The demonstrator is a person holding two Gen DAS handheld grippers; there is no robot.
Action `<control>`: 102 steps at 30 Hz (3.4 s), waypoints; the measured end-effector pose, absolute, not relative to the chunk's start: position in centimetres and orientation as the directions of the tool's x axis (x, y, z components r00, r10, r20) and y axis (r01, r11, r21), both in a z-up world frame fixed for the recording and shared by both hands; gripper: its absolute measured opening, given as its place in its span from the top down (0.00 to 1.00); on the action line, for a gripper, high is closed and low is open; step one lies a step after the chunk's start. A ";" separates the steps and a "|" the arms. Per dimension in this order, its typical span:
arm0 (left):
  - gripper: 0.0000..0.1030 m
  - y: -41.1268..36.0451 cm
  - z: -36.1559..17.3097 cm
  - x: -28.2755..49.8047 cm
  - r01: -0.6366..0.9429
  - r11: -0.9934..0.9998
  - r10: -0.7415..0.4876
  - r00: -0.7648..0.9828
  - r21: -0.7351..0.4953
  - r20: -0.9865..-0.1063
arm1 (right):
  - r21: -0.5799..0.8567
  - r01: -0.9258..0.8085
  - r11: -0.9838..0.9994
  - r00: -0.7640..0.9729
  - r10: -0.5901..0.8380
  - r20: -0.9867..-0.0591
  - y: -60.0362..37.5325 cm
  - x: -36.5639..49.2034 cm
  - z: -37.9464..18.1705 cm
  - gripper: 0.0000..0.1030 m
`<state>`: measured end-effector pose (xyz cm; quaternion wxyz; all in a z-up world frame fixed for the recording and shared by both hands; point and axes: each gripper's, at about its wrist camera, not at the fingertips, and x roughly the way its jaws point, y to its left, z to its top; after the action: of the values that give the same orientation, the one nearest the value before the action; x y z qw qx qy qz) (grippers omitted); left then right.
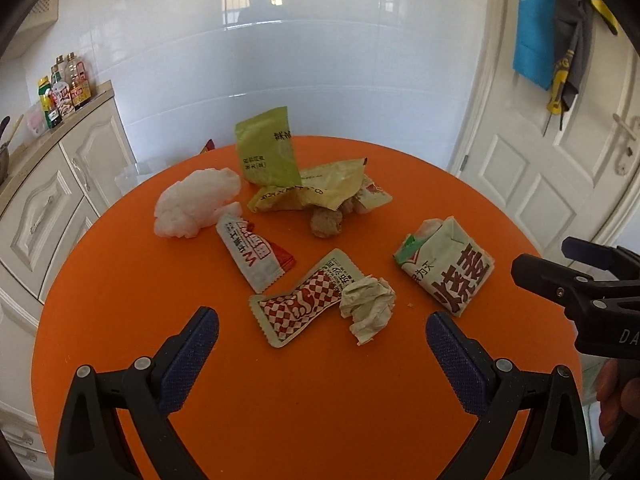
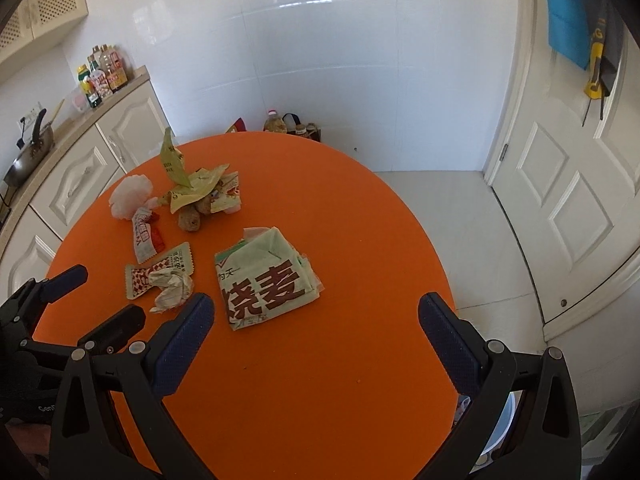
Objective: Collect trash
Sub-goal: 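Grasp the crumpled paper with the left tool while the right tool grasps the green-printed wrapper, then carry the crumpled paper and green wrapper to the blue bucket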
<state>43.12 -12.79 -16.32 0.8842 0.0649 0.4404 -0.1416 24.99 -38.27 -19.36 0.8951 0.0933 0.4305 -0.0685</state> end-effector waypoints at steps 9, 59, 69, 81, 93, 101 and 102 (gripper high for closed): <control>0.47 -15.2 -19.8 47.7 0.378 0.925 -0.236 0.517 -0.027 -0.823 | 0.153 0.235 0.960 0.616 -0.026 -0.787 -40.3 26.0 -20.2 0.00; 0.75 -8.0 -14.8 41.4 0.312 0.935 -0.338 0.629 -0.170 -0.700 | 0.157 0.069 0.985 0.685 0.068 -0.725 -34.9 21.4 -17.7 0.27; 0.75 -13.4 -10.5 38.2 0.421 0.897 -0.401 0.652 -0.133 -0.644 | 0.155 0.130 0.979 0.768 0.000 -0.641 -38.4 16.4 -13.4 0.27; 0.75 -29.1 -9.5 34.7 0.681 0.723 -0.580 0.507 -0.115 -0.638 | 0.169 0.438 0.883 0.762 -0.265 -0.590 -50.3 4.2 -11.0 0.27; 0.75 -43.8 -15.8 32.5 0.834 0.523 -0.613 0.222 -0.179 -0.758 | 0.204 0.712 0.672 0.566 -0.378 -0.732 -62.6 -5.1 -19.7 0.27; 0.75 -51.8 -22.7 35.6 0.845 0.490 -0.503 0.072 -0.215 -0.861 | 0.256 0.774 0.579 0.496 -0.304 -0.813 -67.3 -5.9 -27.2 0.27; 0.75 -52.8 -23.4 35.9 0.845 0.489 -0.489 0.059 -0.217 -0.871 | 0.259 0.778 0.573 0.489 -0.291 -0.822 -67.8 -5.8 -28.0 0.27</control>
<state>35.91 -52.80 -23.45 0.7052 0.1792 0.4971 -0.4727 -5.81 -67.80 -28.02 0.8012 0.3201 0.3799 -0.3336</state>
